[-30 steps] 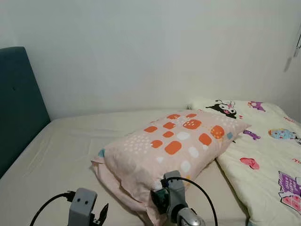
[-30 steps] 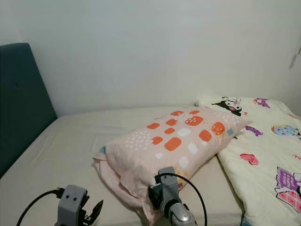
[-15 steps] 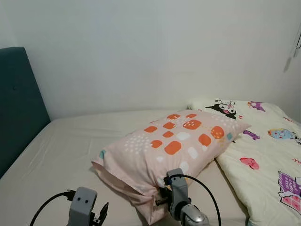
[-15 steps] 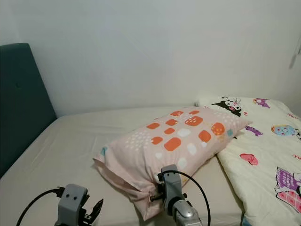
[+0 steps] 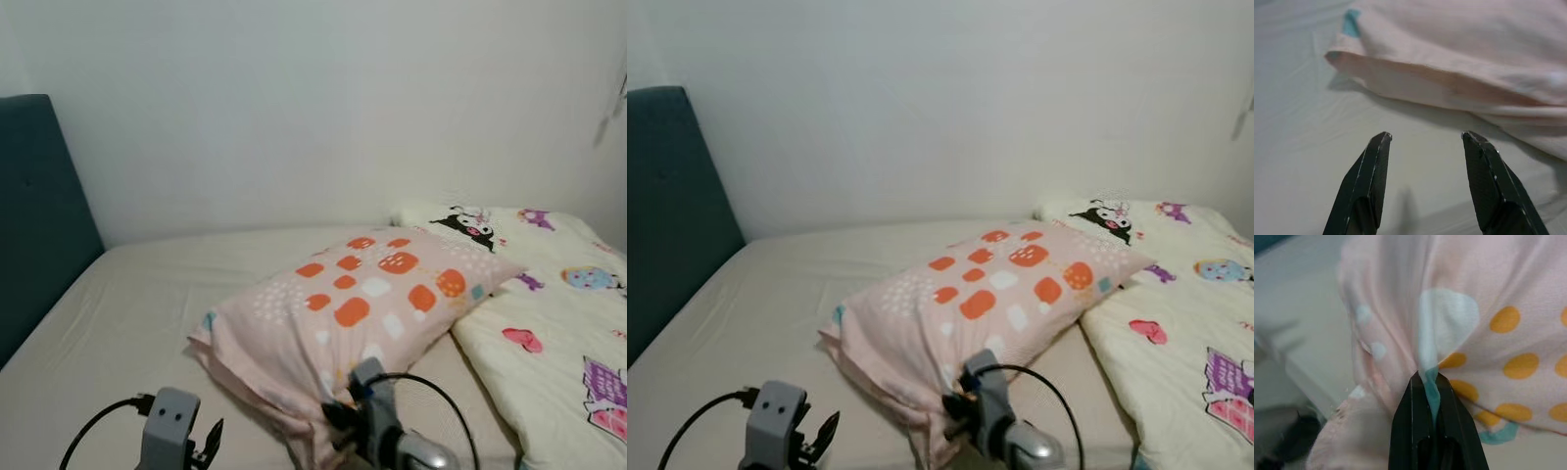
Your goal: Clean up the room
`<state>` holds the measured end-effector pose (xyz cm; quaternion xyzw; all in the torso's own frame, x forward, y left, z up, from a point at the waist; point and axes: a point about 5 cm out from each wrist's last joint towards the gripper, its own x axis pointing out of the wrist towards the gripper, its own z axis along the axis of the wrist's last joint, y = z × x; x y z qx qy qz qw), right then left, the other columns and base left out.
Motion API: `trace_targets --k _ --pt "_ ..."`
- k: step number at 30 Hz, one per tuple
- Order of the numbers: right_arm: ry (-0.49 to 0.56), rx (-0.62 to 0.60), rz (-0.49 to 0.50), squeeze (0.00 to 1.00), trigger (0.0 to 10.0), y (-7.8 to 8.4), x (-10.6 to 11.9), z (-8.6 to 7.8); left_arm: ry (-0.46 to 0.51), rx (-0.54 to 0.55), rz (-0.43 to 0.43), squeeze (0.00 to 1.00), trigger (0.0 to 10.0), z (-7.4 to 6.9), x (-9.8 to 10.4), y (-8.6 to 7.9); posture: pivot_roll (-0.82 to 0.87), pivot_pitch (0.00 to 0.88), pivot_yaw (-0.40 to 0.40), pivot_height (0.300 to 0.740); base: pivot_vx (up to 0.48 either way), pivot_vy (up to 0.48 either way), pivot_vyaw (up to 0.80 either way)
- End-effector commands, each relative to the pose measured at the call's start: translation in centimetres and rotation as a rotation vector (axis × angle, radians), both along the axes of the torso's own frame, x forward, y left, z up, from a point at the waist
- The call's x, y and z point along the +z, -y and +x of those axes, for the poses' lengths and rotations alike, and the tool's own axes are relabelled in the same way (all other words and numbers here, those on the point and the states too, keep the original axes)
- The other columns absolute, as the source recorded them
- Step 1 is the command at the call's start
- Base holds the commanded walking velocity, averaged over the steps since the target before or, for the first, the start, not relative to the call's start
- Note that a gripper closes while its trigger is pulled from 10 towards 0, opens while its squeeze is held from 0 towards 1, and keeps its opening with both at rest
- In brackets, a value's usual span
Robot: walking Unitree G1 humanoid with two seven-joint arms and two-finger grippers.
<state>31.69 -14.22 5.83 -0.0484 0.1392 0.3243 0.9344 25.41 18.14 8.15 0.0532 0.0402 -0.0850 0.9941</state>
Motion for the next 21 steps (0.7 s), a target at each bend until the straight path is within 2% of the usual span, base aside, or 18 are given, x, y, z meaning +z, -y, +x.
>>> trace_targets --k 1,2,4,5,7,8,10,12,14,15,21 --pt "-0.026 -0.014 -0.02 0.0 0.0 0.6 -0.4 -0.3 -0.014 0.002 0.009 0.0 10.0 -0.1 -0.1 -0.2 -0.04 0.108 -0.011 0.576 0.0 0.0 0.0" --pt "0.01 -0.152 -0.086 0.0 0.0 3.9 0.3 -0.1 -0.011 -0.005 0.006 0.0 10.0 0.0 0.0 0.0 -0.04 0.11 -0.007 0.576 0.0 0.0 0.0" --pt "0.044 -0.254 -0.116 0.0 0.0 6.1 1.2 0.1 -0.008 -0.009 0.001 0.0 10.0 0.1 0.1 0.2 -0.05 0.11 -0.005 0.576 0.0 0.0 0.0" --pt "0.044 -0.254 -0.116 0.0 0.0 6.1 1.2 0.1 -0.008 -0.009 0.001 0.0 10.0 0.1 0.1 0.2 -0.05 0.11 -0.005 0.576 0.0 0.0 0.0" --pt "0.078 -0.358 -0.111 0.0 0.0 7.9 2.3 0.4 -0.004 -0.015 -0.003 0.0 10.0 0.2 0.2 0.4 -0.05 0.112 -0.001 0.576 0.0 0.0 0.0" --pt "0.078 -0.358 -0.111 0.0 0.0 7.9 2.3 0.4 -0.004 -0.015 -0.003 0.0 10.0 0.2 0.2 0.4 -0.05 0.112 -0.001 0.576 0.0 0.0 0.0" --pt "0.128 -0.45 -0.119 0.0 0.0 9.7 3.7 0.6 0.001 -0.022 -0.006 0.0 10.0 0.4 0.4 0.6 -0.05 0.112 0.002 0.576 0.0 0.0 0.0" --pt "0.158 -0.498 -0.135 0.0 0.0 10.9 4.8 0.6 0.005 -0.025 -0.009 0.0 10.0 0.6 0.5 0.7 -0.05 0.112 0.001 0.576 0.0 0.0 0.0" --pt "0.164 -0.509 -0.139 0.0 0.0 11.2 5.0 0.7 0.007 -0.026 -0.01 0.0 10.0 0.6 0.6 0.7 -0.05 0.112 0.001 0.576 0.0 0.0 0.0" --pt "0.183 -0.542 -0.155 0.0 0.0 12.3 5.9 0.9 0.015 -0.019 -0.014 0.0 10.0 0.8 0.8 0.6 -0.04 0.113 -0.001 0.576 0.0 0.0 0.0" --pt "0.218 -0.606 -0.18 0.0 0.0 14.2 7.9 1.1 0.028 0.004 -0.024 0.0 10.0 0.9 1.2 0.0 -0.04 0.114 -0.002 0.576 0.0 0.0 0.0"
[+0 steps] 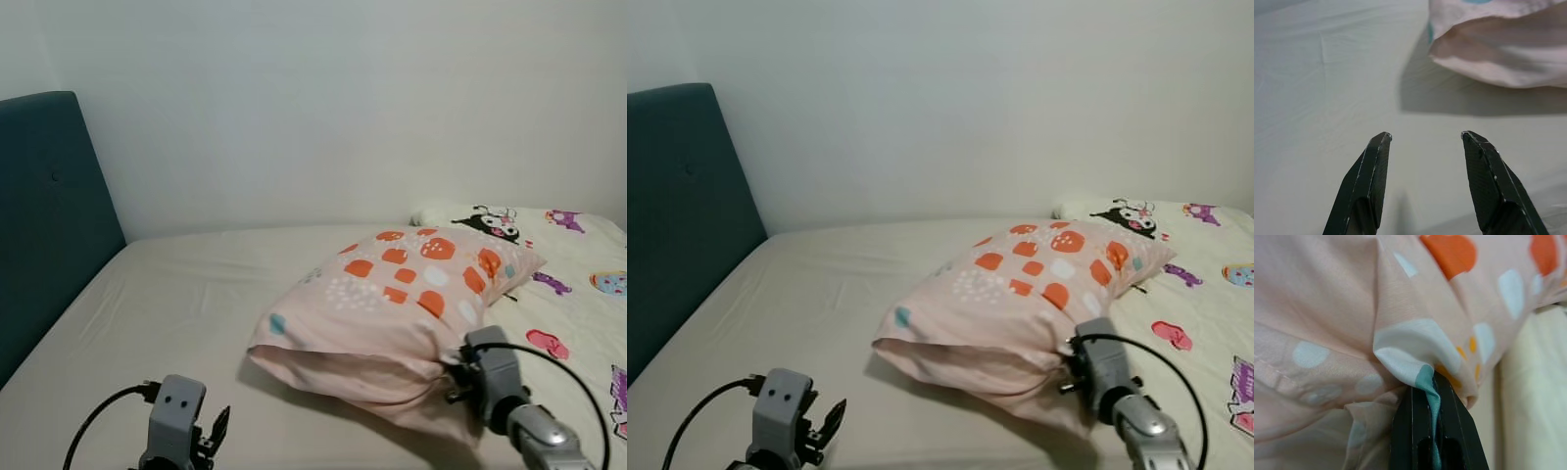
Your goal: Clean up the room
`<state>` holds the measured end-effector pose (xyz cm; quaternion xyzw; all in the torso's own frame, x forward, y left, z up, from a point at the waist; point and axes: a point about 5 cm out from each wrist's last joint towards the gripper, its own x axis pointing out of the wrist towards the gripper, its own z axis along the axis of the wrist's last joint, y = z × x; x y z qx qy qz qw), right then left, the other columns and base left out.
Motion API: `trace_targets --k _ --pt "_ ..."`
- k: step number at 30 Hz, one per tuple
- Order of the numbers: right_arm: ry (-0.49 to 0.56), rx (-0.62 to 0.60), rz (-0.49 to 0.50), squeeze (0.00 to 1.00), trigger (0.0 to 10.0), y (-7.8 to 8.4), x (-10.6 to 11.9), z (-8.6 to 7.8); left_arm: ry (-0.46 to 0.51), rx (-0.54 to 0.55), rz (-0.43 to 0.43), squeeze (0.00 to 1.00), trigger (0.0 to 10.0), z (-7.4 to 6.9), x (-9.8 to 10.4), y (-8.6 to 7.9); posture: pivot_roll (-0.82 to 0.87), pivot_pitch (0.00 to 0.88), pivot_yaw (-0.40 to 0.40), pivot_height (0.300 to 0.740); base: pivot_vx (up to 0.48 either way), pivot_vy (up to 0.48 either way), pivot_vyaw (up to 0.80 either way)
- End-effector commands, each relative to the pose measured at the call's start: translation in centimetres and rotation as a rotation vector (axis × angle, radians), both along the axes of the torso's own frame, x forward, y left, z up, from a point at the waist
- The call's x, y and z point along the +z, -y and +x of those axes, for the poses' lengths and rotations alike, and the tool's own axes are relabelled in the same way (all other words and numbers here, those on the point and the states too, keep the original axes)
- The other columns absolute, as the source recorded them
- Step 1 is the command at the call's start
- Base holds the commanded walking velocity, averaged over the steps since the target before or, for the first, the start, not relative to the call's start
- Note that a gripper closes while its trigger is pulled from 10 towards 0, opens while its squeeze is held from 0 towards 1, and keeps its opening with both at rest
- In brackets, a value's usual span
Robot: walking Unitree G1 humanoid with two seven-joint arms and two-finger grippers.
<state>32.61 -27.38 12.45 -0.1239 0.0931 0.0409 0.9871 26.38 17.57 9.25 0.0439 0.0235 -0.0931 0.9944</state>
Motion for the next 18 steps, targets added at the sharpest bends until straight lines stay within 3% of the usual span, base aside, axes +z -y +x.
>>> trace_targets --k 1,9,11,18 --pt "0.053 -0.069 -0.007 0.0 0.0 1.4 1.6 0.2 -0.002 0.026 -0.004 0.0 10.0 0.0 0.2 -0.7 -0.04 0.114 -0.002 0.576 0.0 0.0 0.0" --pt "0.038 -0.139 -0.039 0.0 0.0 3.3 2.1 -0.1 0.016 0.052 -0.032 0.0 10.0 0.9 0.9 -1.2 -0.04 0.113 -0.003 0.576 0.0 0.0 0.0" --pt "0.036 -0.214 -0.067 0.0 0.0 4.8 2.4 -0.6 0.033 0.052 -0.048 0.0 10.0 1.7 1.7 -1.3 -0.04 0.113 -0.001 0.576 0.0 0.0 0.0" --pt "0.048 -0.213 -0.109 0.0 0.0 6.8 4.3 -0.9 0.046 0.047 -0.045 0.0 10.0 2.2 2.3 -1.5 -0.03 0.107 0.002 0.576 0.0 0.0 0.0"
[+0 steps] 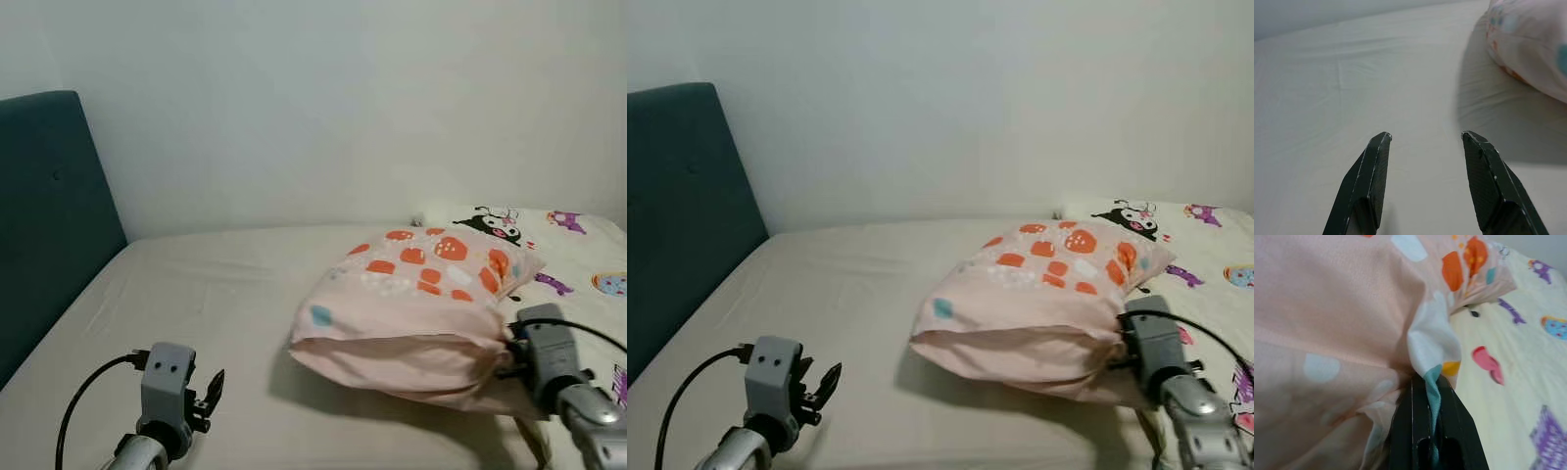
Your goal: Clean up the room
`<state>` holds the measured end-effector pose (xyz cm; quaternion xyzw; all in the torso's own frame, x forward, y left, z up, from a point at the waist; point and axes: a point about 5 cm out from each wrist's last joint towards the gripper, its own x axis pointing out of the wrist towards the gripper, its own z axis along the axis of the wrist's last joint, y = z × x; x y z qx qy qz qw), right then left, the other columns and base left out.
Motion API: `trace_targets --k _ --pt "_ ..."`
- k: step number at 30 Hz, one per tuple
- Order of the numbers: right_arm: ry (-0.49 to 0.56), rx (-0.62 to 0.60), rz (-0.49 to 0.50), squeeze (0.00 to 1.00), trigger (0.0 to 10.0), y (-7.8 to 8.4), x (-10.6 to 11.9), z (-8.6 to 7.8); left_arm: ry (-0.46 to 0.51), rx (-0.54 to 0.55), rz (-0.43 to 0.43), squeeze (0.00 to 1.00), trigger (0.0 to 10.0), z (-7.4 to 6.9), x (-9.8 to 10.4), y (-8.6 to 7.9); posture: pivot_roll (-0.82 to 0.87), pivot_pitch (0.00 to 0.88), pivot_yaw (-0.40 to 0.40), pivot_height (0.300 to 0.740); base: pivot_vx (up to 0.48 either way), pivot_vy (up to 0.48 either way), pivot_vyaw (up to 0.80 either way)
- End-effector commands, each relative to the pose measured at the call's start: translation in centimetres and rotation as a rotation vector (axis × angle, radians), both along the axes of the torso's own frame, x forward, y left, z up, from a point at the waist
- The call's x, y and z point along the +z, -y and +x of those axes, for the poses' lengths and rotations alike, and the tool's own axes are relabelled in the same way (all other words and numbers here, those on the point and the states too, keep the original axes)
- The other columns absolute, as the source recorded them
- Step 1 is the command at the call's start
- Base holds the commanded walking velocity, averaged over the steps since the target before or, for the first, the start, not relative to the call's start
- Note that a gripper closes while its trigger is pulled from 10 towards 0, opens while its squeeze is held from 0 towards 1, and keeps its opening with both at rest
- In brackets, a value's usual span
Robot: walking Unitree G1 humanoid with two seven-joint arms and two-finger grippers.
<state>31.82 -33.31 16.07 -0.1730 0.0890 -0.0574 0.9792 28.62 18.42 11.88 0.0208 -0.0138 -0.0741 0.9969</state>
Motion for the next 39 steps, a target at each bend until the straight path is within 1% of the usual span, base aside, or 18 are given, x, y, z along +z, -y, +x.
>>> trace_targets --k 1,8,12,13,15,16,17,19,20,25,26,27,28,29,31,33,36,39 --pt "0.016 -0.022 0.001 0.0 0.0 1.1 1.0 -0.1 -0.025 0.01 0.009 0.0 10.0 0.0 -0.3 -0.7 -0.03 0.107 0.002 0.576 0.0 0.0 0.0" --pt "0.013 -0.023 -0.03 0.0 0.0 3.0 2.3 -0.7 -0.016 0.005 0.008 0.0 10.0 0.3 0.1 -0.8 -0.04 0.103 0.003 0.576 0.0 0.0 0.0" --pt "-0.029 0.061 -0.003 0.0 0.0 1.0 0.3 -0.6 -0.013 -0.036 -0.006 0.0 10.0 0.7 0.2 0.0 -0.04 0.1 0.005 0.576 0.0 0.0 0.0" --pt "-0.043 0.098 -0.001 0.25 9.8 -0.2 -0.5 -0.4 -0.011 -0.054 -0.008 0.0 10.0 1.0 0.4 0.4 -0.04 0.098 0.005 0.576 0.0 0.0 0.0" --pt "-0.052 0.122 0.001 0.25 9.8 -1.1 -1.0 -0.3 -0.008 -0.066 -0.008 0.0 10.0 1.2 0.5 0.7 -0.04 0.098 0.005 0.576 0.0 0.0 0.0" --pt "-0.06 0.15 0.033 1.0 10.0 -2.2 -1.8 -0.3 -0.003 -0.079 -0.013 0.0 10.0 1.5 0.7 1.0 -0.04 0.093 0.002 0.576 0.0 0.0 0.0" --pt "-0.078 0.187 0.052 1.0 10.0 -3.4 -2.7 -0.3 0.002 -0.091 -0.022 0.0 10.0 2.0 1.0 1.3 -0.04 0.09 0.0 0.576 0.0 0.0 0.0" --pt "-0.092 0.214 0.073 1.0 10.0 -4.4 -3.5 -0.3 0.006 -0.101 -0.029 0.0 10.0 2.4 1.2 1.5 -0.04 0.09 -0.001 0.576 0.0 0.0 0.0" --pt "-0.14 0.305 0.095 1.0 10.0 -6.7 -5.0 -0.8 0.008 -0.137 -0.046 0.0 10.0 3.4 1.8 1.9 -0.03 0.086 -0.003 0.576 0.0 0.0 0.0" --pt "-0.188 0.437 0.111 1.0 10.0 -8.9 -6.0 -1.6 0.001 -0.183 -0.076 0.0 10.0 4.5 2.3 2.4 -0.03 0.082 -0.003 0.576 0.0 0.0 0.0" --pt "-0.182 0.464 0.113 0.91 10.0 -9.4 -6.1 -1.8 -0.007 -0.207 -0.086 0.0 10.0 5.1 2.5 2.7 -0.03 0.079 -0.004 0.576 0.0 0.0 0.0" --pt "-0.182 0.464 0.113 0.91 10.0 -9.4 -6.1 -1.8 -0.007 -0.207 -0.086 0.0 10.0 5.1 2.5 2.7 -0.03 0.079 -0.004 0.576 0.0 0.0 0.0" --pt "-0.153 0.453 0.11 0.0 10.0 -9.6 -6.0 -1.8 -0.017 -0.233 -0.087 0.1 10.0 5.7 2.6 3.0 -0.04 0.08 -0.002 0.576 0.0 0.0 0.0" --pt "-0.111 0.427 0.131 0.0 10.0 -9.7 -5.7 -1.8 -0.024 -0.256 -0.077 1.0 10.0 6.5 2.9 3.4 -0.04 0.08 0.002 0.576 0.0 0.0 0.0" --pt "-0.074 0.403 0.156 0.0 10.0 -9.8 -5.5 -2.0 -0.026 -0.272 -0.063 1.0 10.0 7.0 3.1 3.7 -0.04 0.08 0.002 0.576 0.0 0.0 0.0" --pt "-0.023 0.422 0.27 0.0 10.0 -10.6 -5.2 -2.8 -0.027 -0.302 -0.036 1.0 10.0 8.1 3.6 4.2 -0.05 0.087 0.016 0.576 0.0 0.0 0.0" --pt "-0.016 0.458 0.306 0.0 10.0 -11.1 -5.2 -3.5 -0.031 -0.304 -0.017 1.0 10.0 8.5 3.7 4.4 -0.05 0.087 0.019 0.576 0.0 0.0 0.0" --pt "-0.039 0.545 0.34 0.0 10.0 -12.1 -5.6 -5.5 -0.051 -0.294 -0.044 1.0 10.0 9.6 4.3 4.4 -0.06 0.098 0.042 0.576 0.0 0.0 0.0"
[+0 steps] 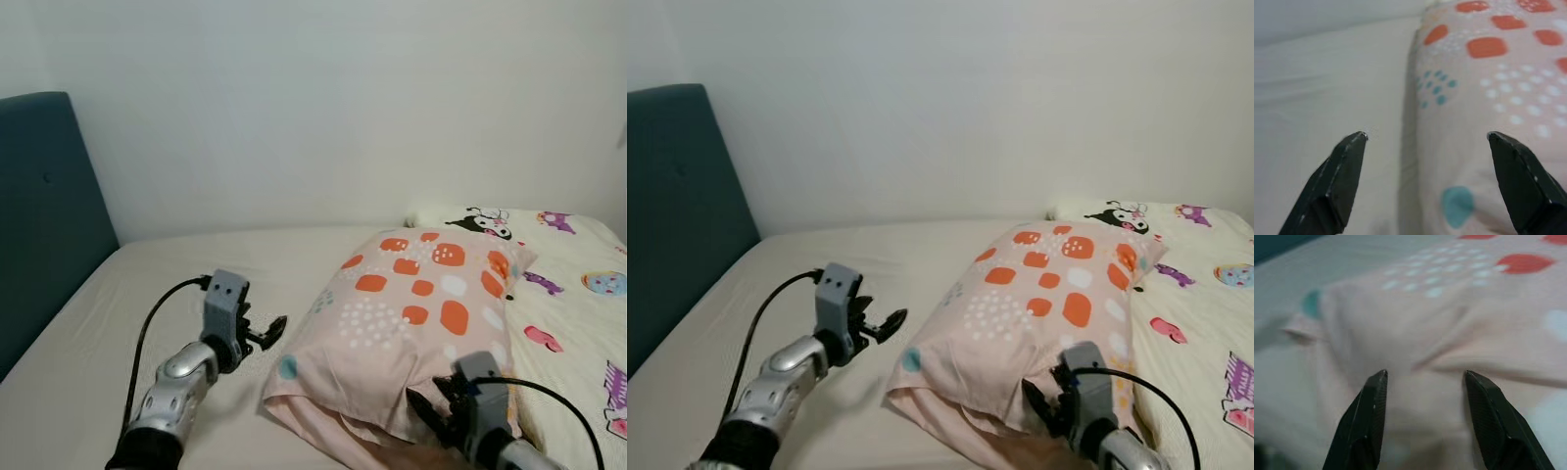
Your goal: Clean up the room
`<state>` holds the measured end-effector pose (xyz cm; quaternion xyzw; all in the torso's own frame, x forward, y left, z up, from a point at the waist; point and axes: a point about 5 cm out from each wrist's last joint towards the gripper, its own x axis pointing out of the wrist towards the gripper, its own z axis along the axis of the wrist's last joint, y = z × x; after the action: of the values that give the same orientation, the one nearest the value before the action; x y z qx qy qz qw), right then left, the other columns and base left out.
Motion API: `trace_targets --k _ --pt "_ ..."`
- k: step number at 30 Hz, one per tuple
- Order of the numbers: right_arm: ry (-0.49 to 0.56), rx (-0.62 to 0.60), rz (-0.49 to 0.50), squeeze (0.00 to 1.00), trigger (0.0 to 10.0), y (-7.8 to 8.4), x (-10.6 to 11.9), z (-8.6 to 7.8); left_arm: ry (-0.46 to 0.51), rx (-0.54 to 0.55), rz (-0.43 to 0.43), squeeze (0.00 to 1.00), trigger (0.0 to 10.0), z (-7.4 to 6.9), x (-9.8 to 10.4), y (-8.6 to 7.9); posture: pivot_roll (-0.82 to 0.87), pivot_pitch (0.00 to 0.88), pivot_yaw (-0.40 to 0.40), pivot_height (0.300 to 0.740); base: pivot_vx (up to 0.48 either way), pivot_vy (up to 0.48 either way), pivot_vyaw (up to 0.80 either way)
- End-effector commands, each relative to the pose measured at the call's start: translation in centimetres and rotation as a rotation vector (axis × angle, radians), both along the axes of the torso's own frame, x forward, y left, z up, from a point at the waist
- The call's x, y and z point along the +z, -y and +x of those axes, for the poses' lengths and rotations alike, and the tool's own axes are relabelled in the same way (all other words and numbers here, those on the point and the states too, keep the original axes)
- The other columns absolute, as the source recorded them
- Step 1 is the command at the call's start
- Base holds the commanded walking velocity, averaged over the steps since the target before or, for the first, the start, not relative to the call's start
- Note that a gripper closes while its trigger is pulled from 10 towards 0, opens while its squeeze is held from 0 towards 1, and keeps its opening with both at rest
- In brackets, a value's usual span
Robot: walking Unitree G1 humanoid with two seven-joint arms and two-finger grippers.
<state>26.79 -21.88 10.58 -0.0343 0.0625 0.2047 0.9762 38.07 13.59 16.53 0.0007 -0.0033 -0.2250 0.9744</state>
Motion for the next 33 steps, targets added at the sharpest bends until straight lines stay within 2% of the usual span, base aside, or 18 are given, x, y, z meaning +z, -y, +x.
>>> trace_targets --k 1,3,4,5,6,8,12,16,17,18,19,23,27,30,33 --pt "-0.002 0.04 0.0 0.0 10.0 -0.7 -0.2 -1.1 -0.042 0.011 -0.026 1.0 10.0 0.6 -0.1 -0.3 -0.07 0.106 0.051 0.576 0.0 0.0 0.0" --pt "0.013 0.022 -0.018 0.0 10.0 -0.6 -0.2 -1.4 -0.058 0.004 -0.04 1.0 10.0 0.8 0.0 -0.2 -0.07 0.109 0.053 0.576 0.0 0.0 0.0" --pt "0.053 -0.085 -0.028 0.0 10.0 0.3 0.1 -1.1 -0.08 -0.007 -0.05 1.0 10.0 1.0 -0.1 0.0 -0.08 0.118 0.06 0.576 0.0 0.0 0.0" --pt "0.053 -0.085 -0.028 0.0 10.0 0.3 0.1 -1.1 -0.08 -0.007 -0.05 1.0 10.0 1.0 -0.1 0.0 -0.08 0.118 0.06 0.576 0.0 0.0 0.0" --pt "0.089 -0.211 -0.011 0.0 10.0 1.2 0.6 -0.5 -0.109 -0.018 -0.068 1.0 10.0 1.2 -0.3 0.1 -0.08 0.132 0.067 0.576 0.0 0.0 0.0" --pt "0.125 -0.369 0.019 0.0 10.0 2.3 1.2 0.0 -0.162 -0.027 -0.11 1.0 10.0 1.3 -0.6 0.3 -0.09 0.152 0.074 0.576 0.0 0.0 0.0" --pt "0.127 -0.398 0.103 0.0 10.0 1.5 2.1 0.7 -0.22 0.004 -0.166 1.0 10.0 1.5 -1.0 0.4 -0.1 0.191 0.083 0.576 0.0 0.0 0.0" --pt "0.105 -0.399 0.104 0.0 10.0 0.1 2.7 1.7 -0.25 0.067 -0.219 1.0 10.0 1.7 -1.1 0.2 -0.11 0.227 0.077 0.576 0.0 0.0 0.0" --pt "0.108 -0.394 0.11 0.0 10.0 -0.2 3.0 1.9 -0.252 0.079 -0.229 0.25 10.0 1.8 -1.1 0.1 -0.11 0.227 0.077 0.576 0.0 0.0 0.0" --pt "0.127 -0.383 0.117 0.0 10.0 -0.5 3.4 2.0 -0.259 0.093 -0.264 0.25 10.0 1.8 -1.1 0.1 -0.1 0.24 0.072 0.576 0.0 0.0 0.0" --pt "0.15 -0.364 0.119 0.0 10.0 -1.0 3.9 2.2 -0.269 0.112 -0.307 0.0 10.0 1.9 -1.1 0.1 -0.1 0.243 0.07 0.576 0.0 0.0 0.0" --pt "0.233 -0.371 0.138 0.0 10.0 -1.7 5.6 2.6 -0.299 0.132 -0.39 0.0 10.0 1.8 -1.5 0.5 -0.11 0.281 0.054 0.576 0.0 0.0 0.0" --pt "0.237 -0.369 0.164 0.0 10.0 -1.9 6.1 2.5 -0.311 0.133 -0.422 0.0 10.0 1.7 -1.7 0.8 -0.12 0.301 0.05 0.576 0.0 0.0 0.0" --pt "0.217 -0.319 0.189 0.0 10.0 -2.7 6.7 2.1 -0.316 0.168 -0.535 0.0 10.0 1.9 -1.5 0.8 -0.12 0.337 0.042 0.576 0.0 0.0 0.0" --pt "0.225 -0.292 0.187 0.0 10.0 -3.0 7.1 2.0 -0.302 0.164 -0.559 0.0 10.0 2.0 -1.2 0.8 -0.12 0.348 0.037 0.576 0.0 0.0 0.0"
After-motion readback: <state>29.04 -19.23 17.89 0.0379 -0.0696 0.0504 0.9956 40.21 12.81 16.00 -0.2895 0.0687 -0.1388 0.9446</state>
